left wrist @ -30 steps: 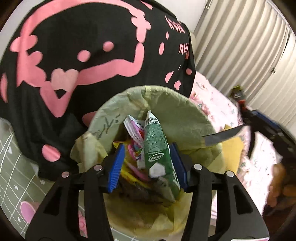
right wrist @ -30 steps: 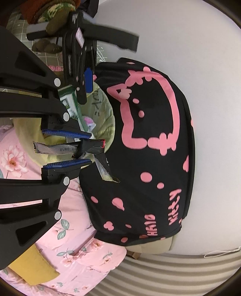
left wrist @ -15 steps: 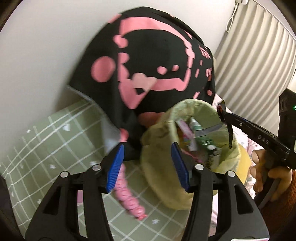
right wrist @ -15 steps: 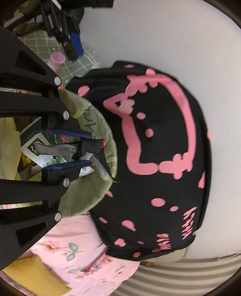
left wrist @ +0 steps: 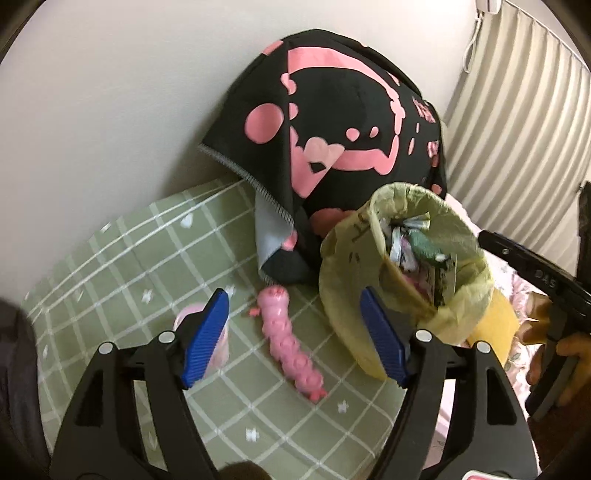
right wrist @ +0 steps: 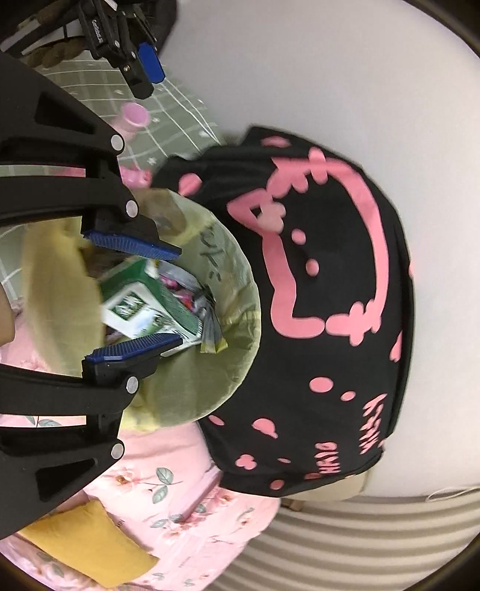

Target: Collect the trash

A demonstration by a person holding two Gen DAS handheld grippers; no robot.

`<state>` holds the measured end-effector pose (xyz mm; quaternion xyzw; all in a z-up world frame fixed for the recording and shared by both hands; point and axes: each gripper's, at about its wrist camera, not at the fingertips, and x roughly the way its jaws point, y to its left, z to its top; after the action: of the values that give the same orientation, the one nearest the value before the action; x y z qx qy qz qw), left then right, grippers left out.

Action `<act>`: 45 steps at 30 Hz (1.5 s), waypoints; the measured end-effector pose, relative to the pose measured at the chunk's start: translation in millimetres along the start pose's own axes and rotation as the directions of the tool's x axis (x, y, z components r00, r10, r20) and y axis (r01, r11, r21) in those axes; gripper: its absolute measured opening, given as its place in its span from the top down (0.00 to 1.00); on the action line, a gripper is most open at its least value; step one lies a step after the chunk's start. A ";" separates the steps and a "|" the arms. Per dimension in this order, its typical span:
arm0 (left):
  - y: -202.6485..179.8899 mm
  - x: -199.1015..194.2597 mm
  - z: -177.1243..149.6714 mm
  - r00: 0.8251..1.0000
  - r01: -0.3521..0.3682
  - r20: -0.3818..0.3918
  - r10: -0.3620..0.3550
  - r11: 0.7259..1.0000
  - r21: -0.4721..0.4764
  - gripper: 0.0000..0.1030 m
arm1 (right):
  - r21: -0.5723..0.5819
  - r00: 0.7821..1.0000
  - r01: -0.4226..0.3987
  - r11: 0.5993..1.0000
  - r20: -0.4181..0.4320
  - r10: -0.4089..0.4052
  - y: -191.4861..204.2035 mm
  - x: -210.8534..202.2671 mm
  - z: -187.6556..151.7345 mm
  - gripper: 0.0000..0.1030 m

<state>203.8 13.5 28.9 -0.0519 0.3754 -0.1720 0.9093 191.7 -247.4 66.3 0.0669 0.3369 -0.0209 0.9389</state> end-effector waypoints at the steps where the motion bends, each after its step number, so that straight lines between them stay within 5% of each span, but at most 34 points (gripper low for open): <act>1: -2.3 -7.8 -9.7 1.000 -0.017 0.006 0.017 1.000 -0.014 0.32 | -0.016 1.000 -0.016 1.000 0.010 0.016 2.4 -9.4 -6.9 0.62; 8: -24.4 -60.8 -73.5 0.986 -0.158 0.045 0.161 0.985 -0.065 0.32 | -0.092 0.990 -0.143 0.985 -0.018 0.142 24.5 -59.6 -66.7 0.62; 18: -54.8 -120.6 -135.9 0.919 -0.373 0.064 0.389 0.910 -0.179 0.34 | -0.199 0.972 -0.236 0.951 -0.041 0.233 50.5 -106.5 -131.6 0.62; 26: -70.3 -144.9 -154.3 0.880 -0.436 0.110 0.461 0.878 -0.197 0.34 | -0.234 0.973 -0.224 0.946 0.001 0.230 55.8 -135.4 -150.3 0.62; 34: -88.5 -157.0 -152.2 0.872 -0.435 0.171 0.458 0.887 -0.157 0.35 | -0.208 0.975 -0.205 0.957 0.043 0.218 49.4 -152.0 -154.6 0.62; 45: -95.4 -153.7 -150.8 0.888 -0.410 0.166 0.429 0.902 -0.139 0.35 | -0.194 0.977 -0.194 0.962 0.049 0.207 43.9 -154.2 -154.5 0.62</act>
<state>-29.2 -16.4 44.9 -0.0315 0.2962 0.0534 0.9531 -21.0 -183.2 51.1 0.0110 0.2964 0.1041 0.9493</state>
